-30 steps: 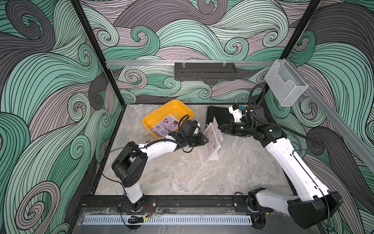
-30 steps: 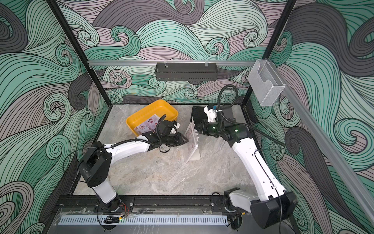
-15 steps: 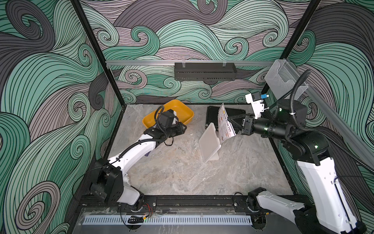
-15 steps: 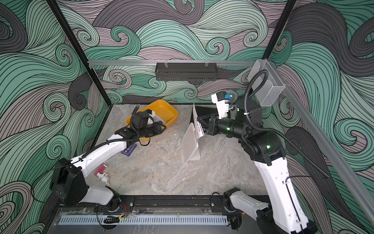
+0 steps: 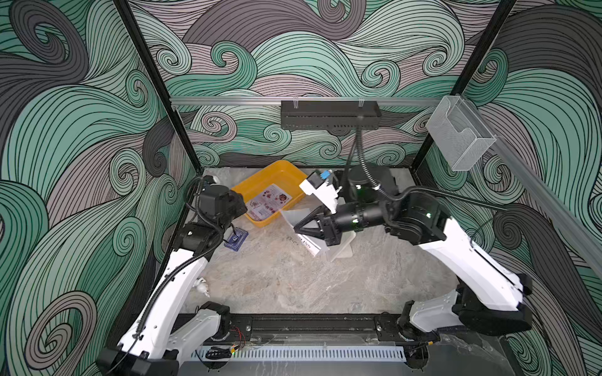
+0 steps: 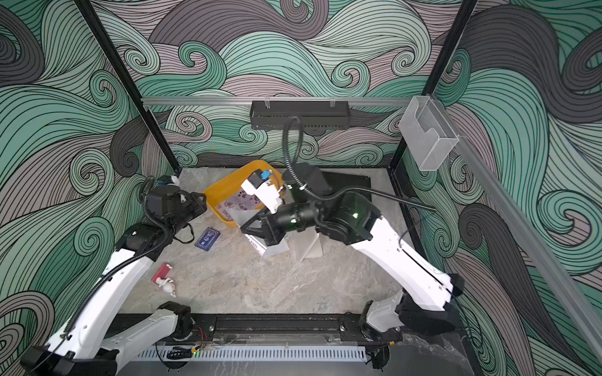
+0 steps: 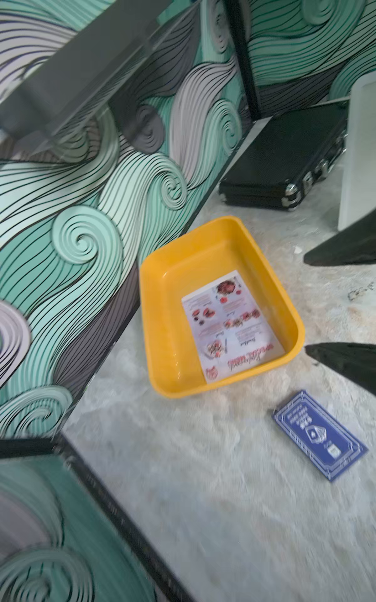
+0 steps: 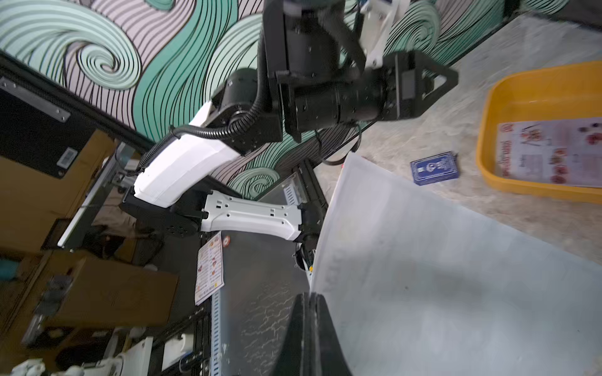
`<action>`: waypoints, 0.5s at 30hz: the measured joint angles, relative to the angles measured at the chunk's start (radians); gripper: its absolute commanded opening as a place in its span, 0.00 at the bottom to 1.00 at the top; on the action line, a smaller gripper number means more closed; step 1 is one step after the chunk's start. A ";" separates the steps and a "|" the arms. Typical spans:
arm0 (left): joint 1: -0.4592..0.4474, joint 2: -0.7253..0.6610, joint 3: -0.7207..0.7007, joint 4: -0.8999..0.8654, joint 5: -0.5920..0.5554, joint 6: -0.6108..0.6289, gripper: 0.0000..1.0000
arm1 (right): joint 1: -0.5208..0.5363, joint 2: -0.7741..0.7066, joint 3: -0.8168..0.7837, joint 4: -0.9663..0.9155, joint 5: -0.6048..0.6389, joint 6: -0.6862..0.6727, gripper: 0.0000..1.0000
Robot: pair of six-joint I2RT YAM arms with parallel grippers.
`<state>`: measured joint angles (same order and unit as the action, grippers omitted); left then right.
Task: Replace the menus in the menu holders
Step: Place the menu at the center of the board.
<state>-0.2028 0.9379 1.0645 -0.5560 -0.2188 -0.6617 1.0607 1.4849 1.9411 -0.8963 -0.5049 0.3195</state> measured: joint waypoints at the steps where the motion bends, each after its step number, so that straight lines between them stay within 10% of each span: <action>1: 0.023 -0.029 0.001 -0.023 -0.013 0.000 0.39 | 0.035 0.031 0.015 0.003 -0.003 -0.002 0.00; 15: 0.215 -0.185 0.014 -0.230 -0.034 0.000 0.39 | 0.124 0.167 -0.089 0.018 -0.173 -0.059 0.00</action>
<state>0.0120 0.7525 1.0790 -0.7864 -0.2523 -0.6613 1.1851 1.6520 1.8523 -0.8787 -0.6777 0.2604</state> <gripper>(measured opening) 0.386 0.047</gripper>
